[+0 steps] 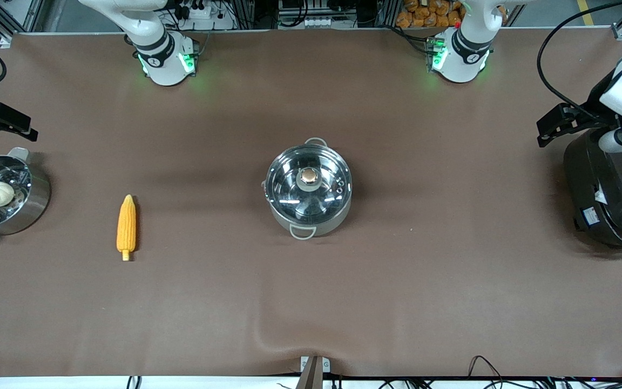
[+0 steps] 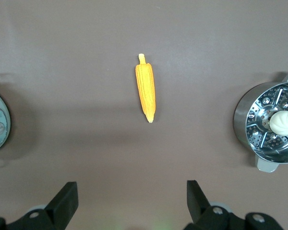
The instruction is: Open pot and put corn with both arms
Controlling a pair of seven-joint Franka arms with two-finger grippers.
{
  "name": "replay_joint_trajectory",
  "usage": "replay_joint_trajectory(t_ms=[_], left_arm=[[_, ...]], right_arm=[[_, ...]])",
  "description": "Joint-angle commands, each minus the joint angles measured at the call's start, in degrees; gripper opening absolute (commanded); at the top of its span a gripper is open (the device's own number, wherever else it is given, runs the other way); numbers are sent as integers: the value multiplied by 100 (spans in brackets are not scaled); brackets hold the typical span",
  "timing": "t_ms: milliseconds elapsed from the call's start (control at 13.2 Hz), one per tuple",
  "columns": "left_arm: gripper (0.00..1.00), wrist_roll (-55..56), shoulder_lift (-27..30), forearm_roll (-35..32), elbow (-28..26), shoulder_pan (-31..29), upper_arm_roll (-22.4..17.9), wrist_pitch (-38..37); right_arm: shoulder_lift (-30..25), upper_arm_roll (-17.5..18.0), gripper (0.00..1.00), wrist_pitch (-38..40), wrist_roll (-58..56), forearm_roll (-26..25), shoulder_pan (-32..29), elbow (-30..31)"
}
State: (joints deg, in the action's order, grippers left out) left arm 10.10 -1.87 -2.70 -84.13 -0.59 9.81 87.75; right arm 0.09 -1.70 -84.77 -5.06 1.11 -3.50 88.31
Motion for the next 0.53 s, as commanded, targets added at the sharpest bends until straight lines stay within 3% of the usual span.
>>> replay_joint_trajectory(t_ms=[0, 456], left_arm=[[100, -140, 90, 112, -16, 50, -93, -92], [100, -122, 37, 130, 2, -38, -84, -162]], right_arm=[[52, 21, 100, 109, 93, 29, -19, -139], [61, 21, 100, 101, 101, 29, -10, -121]])
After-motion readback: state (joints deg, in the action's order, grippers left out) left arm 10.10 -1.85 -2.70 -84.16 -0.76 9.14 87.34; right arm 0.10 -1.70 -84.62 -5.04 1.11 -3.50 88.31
